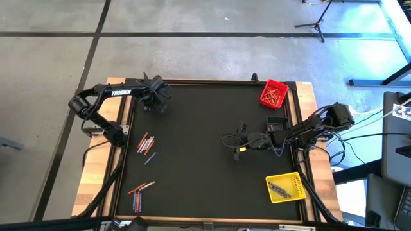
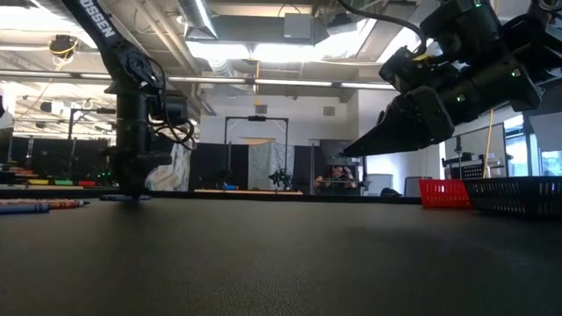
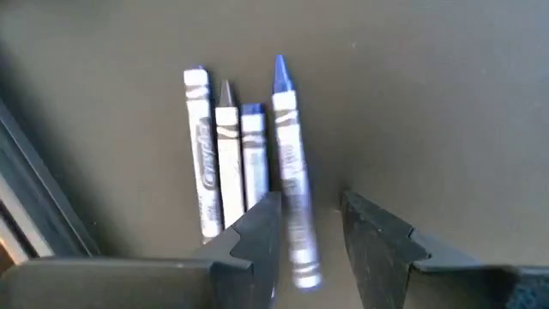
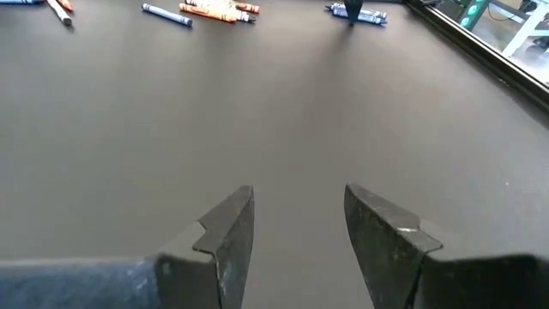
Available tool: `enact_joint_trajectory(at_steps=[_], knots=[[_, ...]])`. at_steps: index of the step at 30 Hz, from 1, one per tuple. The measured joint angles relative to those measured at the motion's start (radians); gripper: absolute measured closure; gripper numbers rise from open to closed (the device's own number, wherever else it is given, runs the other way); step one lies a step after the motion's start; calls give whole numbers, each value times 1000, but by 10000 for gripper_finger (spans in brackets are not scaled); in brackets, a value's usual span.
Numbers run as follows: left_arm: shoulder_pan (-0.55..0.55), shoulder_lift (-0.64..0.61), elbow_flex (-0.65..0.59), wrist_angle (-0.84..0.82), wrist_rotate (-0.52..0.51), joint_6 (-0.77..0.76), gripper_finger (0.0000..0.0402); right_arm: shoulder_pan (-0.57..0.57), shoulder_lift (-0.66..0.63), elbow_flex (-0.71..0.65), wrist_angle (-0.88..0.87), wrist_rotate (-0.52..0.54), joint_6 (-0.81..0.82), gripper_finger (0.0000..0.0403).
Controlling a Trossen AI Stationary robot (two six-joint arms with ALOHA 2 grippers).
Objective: Sort crayons
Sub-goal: Put the blue crayon into the yellow bin
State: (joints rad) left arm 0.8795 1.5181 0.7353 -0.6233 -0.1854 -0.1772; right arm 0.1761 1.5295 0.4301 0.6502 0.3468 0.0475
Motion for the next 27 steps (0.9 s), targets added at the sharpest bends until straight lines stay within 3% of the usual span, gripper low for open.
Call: enact_joint_trajectory(at_steps=[6, 13, 27], knots=[[0, 0, 0, 19, 97, 4, 283, 0, 0, 0, 0, 0, 0, 221], [-10, 0, 0, 20, 111, 16, 287, 0, 0, 0, -2, 0, 0, 221], [-28, -3, -25, 54, 138, 19, 374, 0, 0, 0, -4, 0, 0, 221]])
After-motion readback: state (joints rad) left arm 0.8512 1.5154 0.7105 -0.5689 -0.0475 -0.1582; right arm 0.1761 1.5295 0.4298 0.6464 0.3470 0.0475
